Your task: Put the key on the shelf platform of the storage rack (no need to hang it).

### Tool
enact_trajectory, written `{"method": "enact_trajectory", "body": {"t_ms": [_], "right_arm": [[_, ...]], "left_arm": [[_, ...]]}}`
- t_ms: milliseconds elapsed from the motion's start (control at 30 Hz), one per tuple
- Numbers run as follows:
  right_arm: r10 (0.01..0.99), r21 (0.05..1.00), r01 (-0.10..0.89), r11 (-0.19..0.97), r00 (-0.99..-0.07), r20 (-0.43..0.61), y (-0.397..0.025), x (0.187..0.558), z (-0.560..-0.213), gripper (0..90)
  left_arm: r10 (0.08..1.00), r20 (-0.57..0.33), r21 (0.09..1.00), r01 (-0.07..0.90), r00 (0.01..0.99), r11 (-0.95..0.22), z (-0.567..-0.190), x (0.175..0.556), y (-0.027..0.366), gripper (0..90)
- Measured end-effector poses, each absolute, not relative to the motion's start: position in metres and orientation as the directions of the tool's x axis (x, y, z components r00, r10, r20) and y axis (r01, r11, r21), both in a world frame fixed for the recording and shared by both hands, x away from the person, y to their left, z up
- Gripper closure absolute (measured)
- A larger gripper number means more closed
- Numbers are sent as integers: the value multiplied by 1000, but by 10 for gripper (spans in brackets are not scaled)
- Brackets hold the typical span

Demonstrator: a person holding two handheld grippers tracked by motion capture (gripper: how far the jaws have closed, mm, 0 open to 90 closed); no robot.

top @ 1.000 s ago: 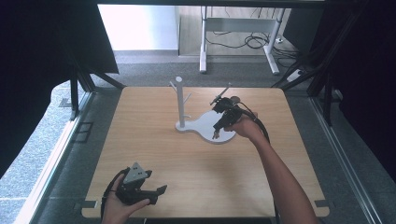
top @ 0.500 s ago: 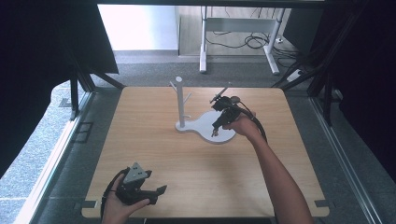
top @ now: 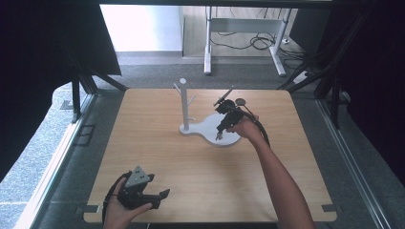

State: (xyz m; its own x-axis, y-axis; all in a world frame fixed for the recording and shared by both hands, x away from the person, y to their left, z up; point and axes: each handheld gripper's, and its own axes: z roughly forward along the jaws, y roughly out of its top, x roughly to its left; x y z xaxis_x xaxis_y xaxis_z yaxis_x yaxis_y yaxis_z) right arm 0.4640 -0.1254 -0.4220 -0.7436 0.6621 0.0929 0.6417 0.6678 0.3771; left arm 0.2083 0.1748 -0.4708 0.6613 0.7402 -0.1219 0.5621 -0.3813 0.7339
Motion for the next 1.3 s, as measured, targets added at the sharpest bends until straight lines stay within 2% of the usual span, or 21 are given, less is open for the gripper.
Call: {"method": "enact_trajectory", "body": {"t_ms": [367,1300], "right_arm": [[688,366,669,647,-719,97,-130,473,-438,896],[737,383,705,597,-671,88,-132,492,-447,894]], "left_arm": [[738,-122,732,563,664,-384,-471,209,174,230],[740,-122,735,561,662,-381,-470,208,177,230]]}}
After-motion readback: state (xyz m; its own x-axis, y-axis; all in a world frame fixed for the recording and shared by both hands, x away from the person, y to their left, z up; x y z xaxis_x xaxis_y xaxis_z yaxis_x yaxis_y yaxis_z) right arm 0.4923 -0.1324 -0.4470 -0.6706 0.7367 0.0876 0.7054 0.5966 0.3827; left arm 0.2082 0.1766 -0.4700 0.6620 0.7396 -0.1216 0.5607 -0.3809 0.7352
